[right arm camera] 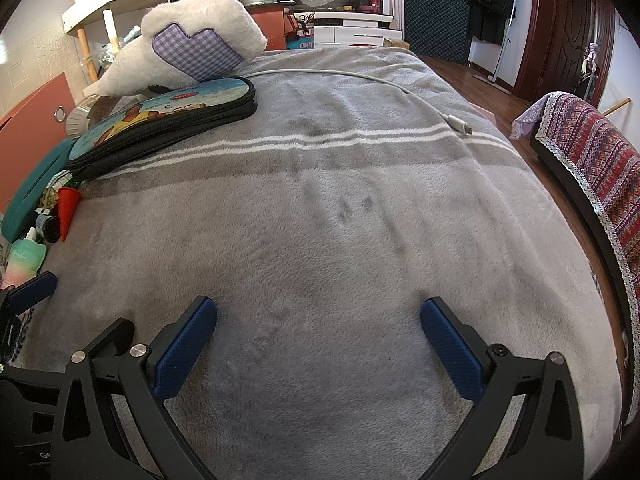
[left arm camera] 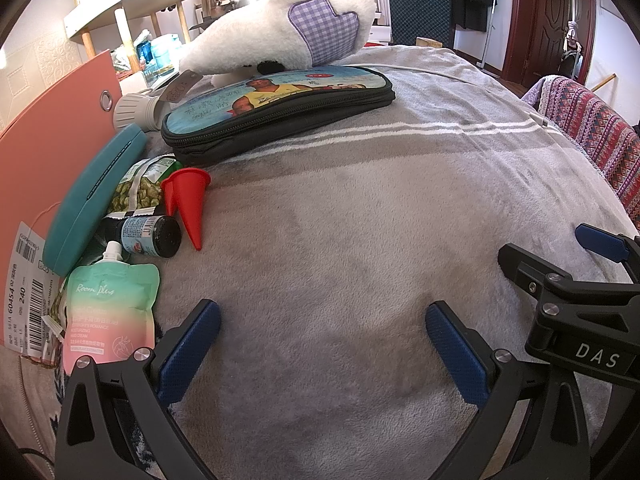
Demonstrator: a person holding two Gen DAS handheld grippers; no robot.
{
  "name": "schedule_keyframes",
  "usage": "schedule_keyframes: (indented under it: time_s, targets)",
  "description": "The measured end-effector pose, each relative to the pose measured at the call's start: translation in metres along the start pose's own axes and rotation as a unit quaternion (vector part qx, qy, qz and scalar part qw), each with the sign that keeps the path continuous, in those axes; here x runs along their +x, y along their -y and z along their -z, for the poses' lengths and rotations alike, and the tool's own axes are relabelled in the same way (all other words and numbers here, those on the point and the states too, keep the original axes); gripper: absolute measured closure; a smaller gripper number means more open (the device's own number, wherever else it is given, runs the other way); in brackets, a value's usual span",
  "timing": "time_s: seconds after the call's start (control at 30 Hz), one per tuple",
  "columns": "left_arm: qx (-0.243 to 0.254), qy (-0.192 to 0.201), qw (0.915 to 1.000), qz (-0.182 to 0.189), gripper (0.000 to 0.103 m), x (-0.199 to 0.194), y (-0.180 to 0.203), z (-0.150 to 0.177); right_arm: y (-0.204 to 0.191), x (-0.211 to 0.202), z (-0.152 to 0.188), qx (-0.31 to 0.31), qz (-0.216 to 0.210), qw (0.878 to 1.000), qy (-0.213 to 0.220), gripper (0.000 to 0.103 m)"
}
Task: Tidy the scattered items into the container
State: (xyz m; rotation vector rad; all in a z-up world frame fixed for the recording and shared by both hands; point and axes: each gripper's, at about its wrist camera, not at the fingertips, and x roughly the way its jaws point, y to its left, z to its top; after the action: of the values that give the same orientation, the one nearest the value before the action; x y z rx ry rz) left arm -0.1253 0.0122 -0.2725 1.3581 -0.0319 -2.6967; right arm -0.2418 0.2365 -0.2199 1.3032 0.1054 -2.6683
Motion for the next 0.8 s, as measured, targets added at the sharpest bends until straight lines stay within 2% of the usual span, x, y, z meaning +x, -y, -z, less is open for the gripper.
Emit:
schedule_keyframes:
  time_s: [0.8]
  targets:
    - [-0.001,0.0,1.0,0.0,0.0,0.0002,0.0002,0.0002,-0.0005,0.0004,-0.0004,-0.001,-0.001,1.0,0.0,0.0]
